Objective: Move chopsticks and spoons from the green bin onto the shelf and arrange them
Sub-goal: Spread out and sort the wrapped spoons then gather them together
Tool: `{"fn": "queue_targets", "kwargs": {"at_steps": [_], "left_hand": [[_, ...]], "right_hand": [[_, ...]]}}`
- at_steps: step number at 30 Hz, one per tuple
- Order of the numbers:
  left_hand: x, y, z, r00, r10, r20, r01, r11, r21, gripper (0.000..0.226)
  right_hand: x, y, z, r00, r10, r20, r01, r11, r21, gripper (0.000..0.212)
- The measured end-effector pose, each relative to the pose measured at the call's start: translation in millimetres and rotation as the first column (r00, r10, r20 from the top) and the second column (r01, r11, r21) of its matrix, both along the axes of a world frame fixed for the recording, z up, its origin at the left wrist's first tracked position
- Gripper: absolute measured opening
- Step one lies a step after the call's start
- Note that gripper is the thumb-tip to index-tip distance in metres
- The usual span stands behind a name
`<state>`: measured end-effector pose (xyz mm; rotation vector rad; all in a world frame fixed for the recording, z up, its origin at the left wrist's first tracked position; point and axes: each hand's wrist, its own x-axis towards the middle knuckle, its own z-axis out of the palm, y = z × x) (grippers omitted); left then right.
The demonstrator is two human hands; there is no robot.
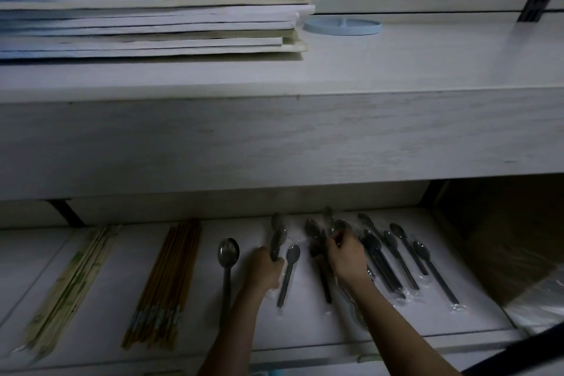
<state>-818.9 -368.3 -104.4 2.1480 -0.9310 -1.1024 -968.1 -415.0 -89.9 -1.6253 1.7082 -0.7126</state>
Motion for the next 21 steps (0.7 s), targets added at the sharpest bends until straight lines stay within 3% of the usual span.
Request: {"fn": "queue_targets", "kwargs": {"at_steps": [3,5,11,14,18,21], "left_hand": [[-1.8,9.1,0.9,0.976,0.085,-0.198,-0.082,0.996,0.023,0.039],[-6.0,14.9,-0.1,0.973,0.113,-0.199,-0.110,0.994,0.026,0.047],[-19.0,29.6,-5.3,0.989,0.057,0.139,-0.045,0.995,-0.092,0.034],[-30.8,31.1,-2.6,0.974,0.016,0.224,0.006,0.995,-0.098,0.043],[-42.1,21.5,-7.6,0.862,-0.079,0.500,0.051,0.996,0.068,0.055],[-46.0,18.2,-1.3,0.819,-0.086,0.567,0.058,0.996,0.068,0.032]], "right_hand": [[-0.2,1.0,5.7,0.994,-0.040,0.105,0.043,0.999,-0.029,0.017],[-1.5,3.5,10.3,0.987,-0.034,0.158,0.043,0.998,-0.052,0.012],[-9.7,6.0,23.4,0.922,-0.079,0.379,0.105,0.993,-0.047,0.002],[-19.1,5.9,26.8,0.802,-0.162,0.575,0.109,0.986,0.126,0.009],[-29.8,11.7,13.2,0.845,-0.196,0.497,0.091,0.970,0.227,0.013],[-36.1,20.4,7.6,0.843,-0.213,0.493,0.111,0.967,0.229,0.019]]}}
